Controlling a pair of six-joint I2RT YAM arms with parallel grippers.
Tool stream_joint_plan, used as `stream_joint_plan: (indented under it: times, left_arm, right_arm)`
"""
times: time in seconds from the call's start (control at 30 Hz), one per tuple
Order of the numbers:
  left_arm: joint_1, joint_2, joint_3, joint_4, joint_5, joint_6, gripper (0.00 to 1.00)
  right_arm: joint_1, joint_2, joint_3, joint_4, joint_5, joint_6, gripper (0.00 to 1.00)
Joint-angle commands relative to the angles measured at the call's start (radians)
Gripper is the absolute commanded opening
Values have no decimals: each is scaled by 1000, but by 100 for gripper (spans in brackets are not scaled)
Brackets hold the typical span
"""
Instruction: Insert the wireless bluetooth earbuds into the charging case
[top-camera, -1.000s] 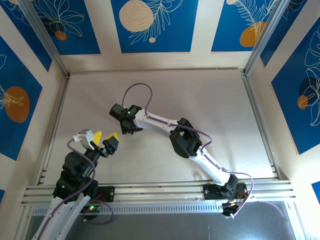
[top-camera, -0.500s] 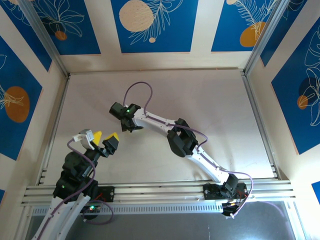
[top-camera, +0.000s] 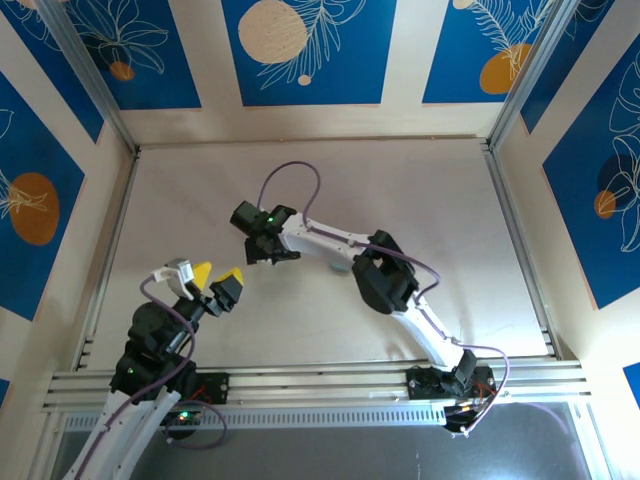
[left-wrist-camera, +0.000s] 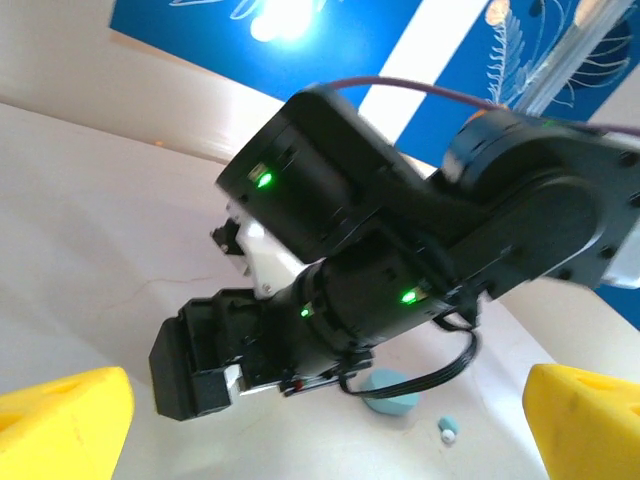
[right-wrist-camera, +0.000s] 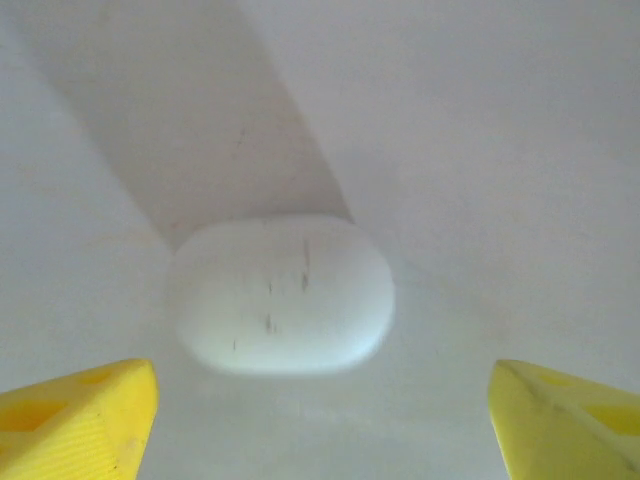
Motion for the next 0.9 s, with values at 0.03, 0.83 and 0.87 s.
stream_joint_plan:
  times: [0.03, 0.83, 0.87]
  left_arm:
    - [-7, 78, -22, 152, 115, 1, 100]
    - [-259, 812, 57, 499, 82, 100, 100]
    - [-274, 840, 61, 514, 77, 104, 100]
  right_arm:
    - [-11, -225, -176, 108, -3, -9, 92]
    - [-179, -929, -1023, 211, 84, 187, 99]
    - [-190, -938, -1028, 217, 71, 186, 99]
